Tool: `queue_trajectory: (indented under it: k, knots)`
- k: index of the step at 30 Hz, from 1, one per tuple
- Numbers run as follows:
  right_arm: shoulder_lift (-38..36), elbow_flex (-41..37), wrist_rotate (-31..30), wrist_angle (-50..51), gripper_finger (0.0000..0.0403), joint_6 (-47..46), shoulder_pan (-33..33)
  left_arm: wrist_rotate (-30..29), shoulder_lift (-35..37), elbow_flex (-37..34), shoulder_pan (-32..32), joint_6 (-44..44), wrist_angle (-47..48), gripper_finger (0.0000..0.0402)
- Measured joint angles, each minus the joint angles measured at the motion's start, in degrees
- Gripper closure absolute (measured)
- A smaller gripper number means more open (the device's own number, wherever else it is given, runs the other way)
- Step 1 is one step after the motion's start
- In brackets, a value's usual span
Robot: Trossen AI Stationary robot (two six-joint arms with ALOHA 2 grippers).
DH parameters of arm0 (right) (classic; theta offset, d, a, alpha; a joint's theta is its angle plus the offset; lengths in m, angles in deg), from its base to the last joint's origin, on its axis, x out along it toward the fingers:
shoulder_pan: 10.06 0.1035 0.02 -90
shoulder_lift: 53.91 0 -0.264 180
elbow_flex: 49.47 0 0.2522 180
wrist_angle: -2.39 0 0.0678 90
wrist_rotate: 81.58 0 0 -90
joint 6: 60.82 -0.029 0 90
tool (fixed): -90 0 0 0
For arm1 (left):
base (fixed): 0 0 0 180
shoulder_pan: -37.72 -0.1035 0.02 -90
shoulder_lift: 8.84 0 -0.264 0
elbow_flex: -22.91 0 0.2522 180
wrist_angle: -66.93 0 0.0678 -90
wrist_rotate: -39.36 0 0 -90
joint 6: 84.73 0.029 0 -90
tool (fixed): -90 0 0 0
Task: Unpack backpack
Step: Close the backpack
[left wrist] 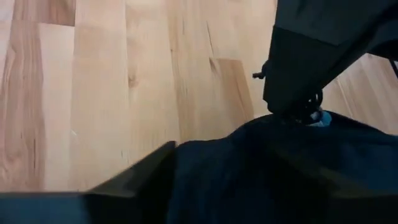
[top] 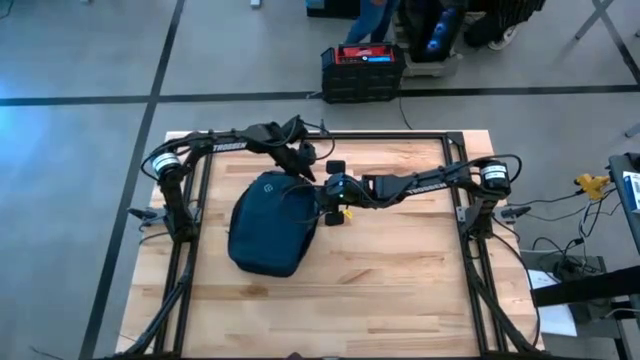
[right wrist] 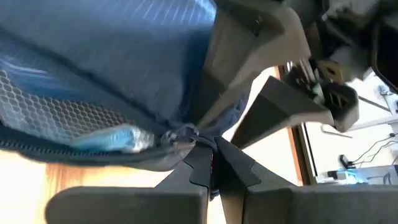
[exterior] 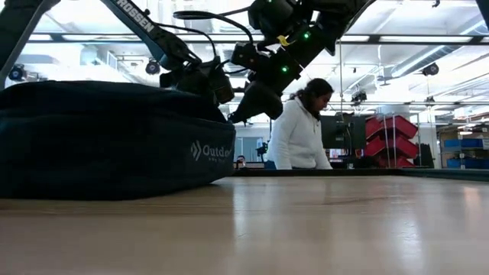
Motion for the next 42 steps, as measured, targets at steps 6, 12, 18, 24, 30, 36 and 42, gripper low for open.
queue_trajectory:
  k: [6,12,18,24,30,36,42]
  knots:
    - [-0.4,0.0,-0.4,0.3,0.0403,-1.4,0.1,-0.2,0.1,0.5,0.1,-0.8,0.2,0.0391]
    - [-4.0,0.0,-4.5,3.0,0.0403,-3.3,1.8,-3.1,2.2,0.7,-0.9,-1.5,1.1,0.04]
    - [-5.1,-0.9,-0.2,2.9,0.0403,-9.4,4.0,-5.0,5.4,0.6,-3.4,-2.3,1.8,0.0401]
    - [-4.6,-2.4,4.7,1.1,0.0403,-15.0,7.6,-10.6,7.6,0.5,-6.7,-3.2,3.6,0.0401]
    - [-4.3,-3.8,4.3,1.0,0.0403,-16.6,12.8,-14.4,9.3,0.3,-11.1,-3.5,8.3,0.0401]
    - [-4.8,-4.7,4.6,5.3,0.0403,-18.0,14.0,-22.8,13.3,-2.1,-15.6,-7.0,13.7,0.0402]
    - [-6.1,-6.5,-1.1,8.7,0.0403,-15.8,7.6,-29.7,22.2,-11.1,-15.9,-16.4,15.1,0.0402]
